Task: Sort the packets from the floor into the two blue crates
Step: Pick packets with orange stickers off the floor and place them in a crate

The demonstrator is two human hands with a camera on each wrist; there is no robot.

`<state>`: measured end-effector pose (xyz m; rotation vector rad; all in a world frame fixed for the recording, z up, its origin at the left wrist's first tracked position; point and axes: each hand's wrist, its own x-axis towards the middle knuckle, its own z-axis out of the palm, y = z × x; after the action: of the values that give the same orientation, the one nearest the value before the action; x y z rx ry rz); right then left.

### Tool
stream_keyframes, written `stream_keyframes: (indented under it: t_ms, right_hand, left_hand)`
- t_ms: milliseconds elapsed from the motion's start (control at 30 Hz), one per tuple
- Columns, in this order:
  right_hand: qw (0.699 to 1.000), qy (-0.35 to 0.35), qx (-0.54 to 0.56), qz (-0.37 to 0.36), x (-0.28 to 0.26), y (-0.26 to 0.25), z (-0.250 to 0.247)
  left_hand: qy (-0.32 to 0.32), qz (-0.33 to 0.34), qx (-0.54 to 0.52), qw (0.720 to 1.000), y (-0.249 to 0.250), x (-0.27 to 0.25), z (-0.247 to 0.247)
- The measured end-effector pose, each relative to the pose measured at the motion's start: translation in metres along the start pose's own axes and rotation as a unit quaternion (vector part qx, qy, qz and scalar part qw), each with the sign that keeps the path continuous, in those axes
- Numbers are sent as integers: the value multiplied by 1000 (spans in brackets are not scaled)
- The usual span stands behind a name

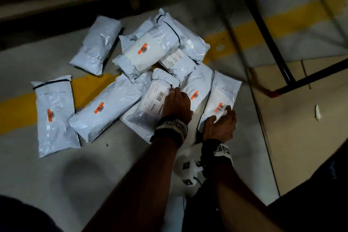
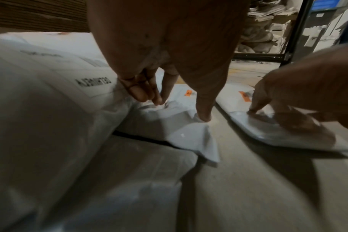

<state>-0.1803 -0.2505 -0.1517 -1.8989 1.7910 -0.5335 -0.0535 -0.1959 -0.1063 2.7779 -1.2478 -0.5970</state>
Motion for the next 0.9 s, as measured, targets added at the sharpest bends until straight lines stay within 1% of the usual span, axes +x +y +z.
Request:
stream_keyframes:
  t_ms: [100, 233, 400, 567, 667, 733, 800, 867, 900]
  right_hand:
    - [1000, 5, -17, -6, 1, -1, -1]
    - [997, -38, -64, -2, -3, 2, -6]
    - [994, -56, -89, 10, -5, 4, -7]
    - [992, -65, -110, 18, -4, 3, -10]
    - [992, -71, -99, 31, -1, 1, -11]
    - [993, -70, -88, 29, 0, 1, -12]
    - [994, -75, -76, 29, 1, 1, -13]
    - [994, -85, -60, 26, 1, 1, -13]
    - [994, -90, -50, 22, 0, 0, -14]
  left_hand:
    - [-12, -3, -36, 999, 1, -5, 4]
    - [-5, -15, -65, 998, 3, -15, 10]
    - [7, -2, -69, 998, 2, -21, 7]
    - [31, 26, -16, 999, -4, -22, 3]
    - [38, 34, -12, 999, -5, -23, -5]
    - [25, 40, -49, 998, -5, -21, -7]
    - [6, 40, -131, 991, -8, -21, -4]
    - [0, 31, -195, 980, -11, -22, 0]
    - [-9, 23, -206, 978, -12, -22, 2]
